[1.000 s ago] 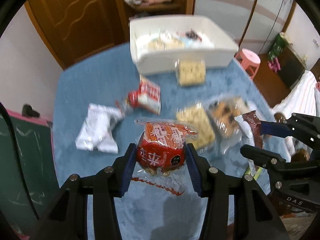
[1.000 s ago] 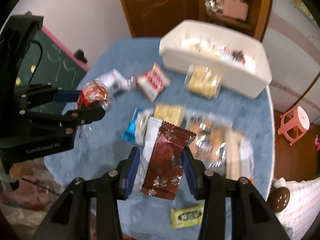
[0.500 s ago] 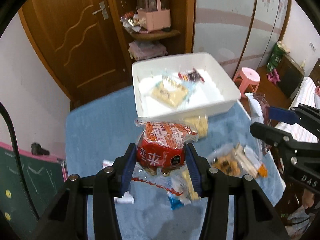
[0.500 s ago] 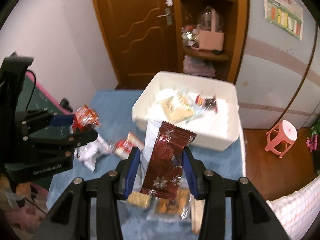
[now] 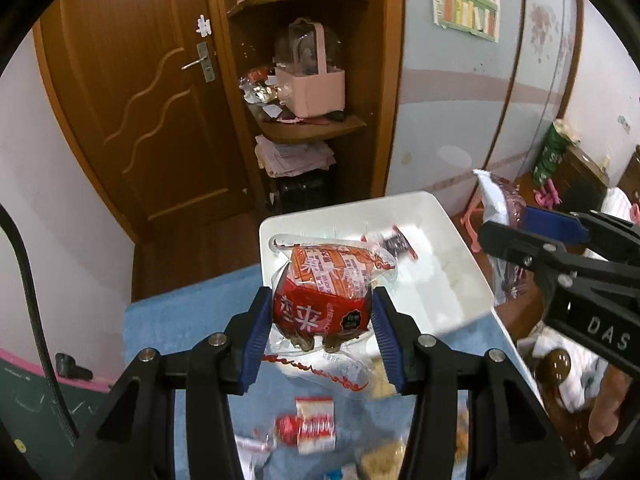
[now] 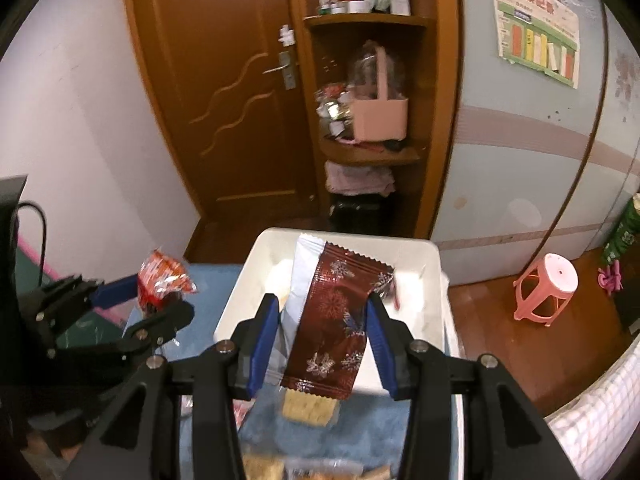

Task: Organize snacks
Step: 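Lift both snacks into the white tray and open both grippers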

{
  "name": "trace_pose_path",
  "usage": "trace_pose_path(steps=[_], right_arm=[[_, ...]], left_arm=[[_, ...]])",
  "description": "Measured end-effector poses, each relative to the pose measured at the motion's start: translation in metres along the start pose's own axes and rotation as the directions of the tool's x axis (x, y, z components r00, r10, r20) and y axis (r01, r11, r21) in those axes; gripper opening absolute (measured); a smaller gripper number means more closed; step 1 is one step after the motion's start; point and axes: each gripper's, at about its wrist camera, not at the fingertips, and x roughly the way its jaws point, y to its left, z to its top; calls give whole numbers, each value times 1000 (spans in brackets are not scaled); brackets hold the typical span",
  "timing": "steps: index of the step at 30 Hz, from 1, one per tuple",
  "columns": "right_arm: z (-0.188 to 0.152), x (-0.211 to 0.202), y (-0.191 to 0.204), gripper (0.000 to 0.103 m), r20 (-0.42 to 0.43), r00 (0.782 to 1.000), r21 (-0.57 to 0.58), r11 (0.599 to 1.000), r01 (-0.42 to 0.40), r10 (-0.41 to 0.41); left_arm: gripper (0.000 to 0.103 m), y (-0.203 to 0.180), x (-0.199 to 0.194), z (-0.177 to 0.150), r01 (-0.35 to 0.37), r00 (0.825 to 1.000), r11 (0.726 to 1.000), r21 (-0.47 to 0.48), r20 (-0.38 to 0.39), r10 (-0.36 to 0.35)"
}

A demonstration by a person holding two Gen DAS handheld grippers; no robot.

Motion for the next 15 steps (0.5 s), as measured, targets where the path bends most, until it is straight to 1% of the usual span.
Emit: trace_pose_path(steps=[2, 3, 6, 7, 8, 9, 10, 11, 13, 15], right_arm=[[9, 14, -8, 46, 9, 1000, 23, 999, 27, -27], [11, 21, -12, 47, 6, 1000, 30, 999, 27, -27], [16, 50, -20, 53, -40, 998, 41, 998, 44, -43], [17, 56, -22, 58, -51, 997, 32, 998, 56, -55], [16, 64, -23, 67, -63, 996, 28, 997, 69, -67], [15, 70, -24, 71, -74, 994, 27, 996, 87, -84], [14, 74, -26, 76, -81, 992, 29, 994, 102, -99], [12, 76, -26, 77, -85, 991, 31, 993, 110, -107], [10, 78, -28, 77, -92, 991, 42, 994, 103, -98], [6, 77, -30, 78, -103, 992, 56, 995, 85, -79]], left_arm=[[48, 2, 16, 10, -11, 1000, 1000, -13, -2, 11], [48, 2, 22, 13, -17, 1000, 1000, -15, -1, 17], [50, 3, 45, 20, -48, 999, 999, -26, -12, 48], [53, 2, 51, 21, -55, 998, 998, -33, -19, 55], [58, 2, 59, 23, -64, 998, 997, -39, -27, 63], [61, 3, 63, 22, -74, 997, 996, -44, -28, 73], [73, 3, 66, 22, -82, 996, 996, -46, -30, 81], [85, 2, 68, 22, -83, 996, 996, -45, -32, 82], [89, 1, 68, 21, -86, 996, 996, -39, -21, 85], [89, -1, 66, 19, -100, 995, 995, -21, -8, 100]])
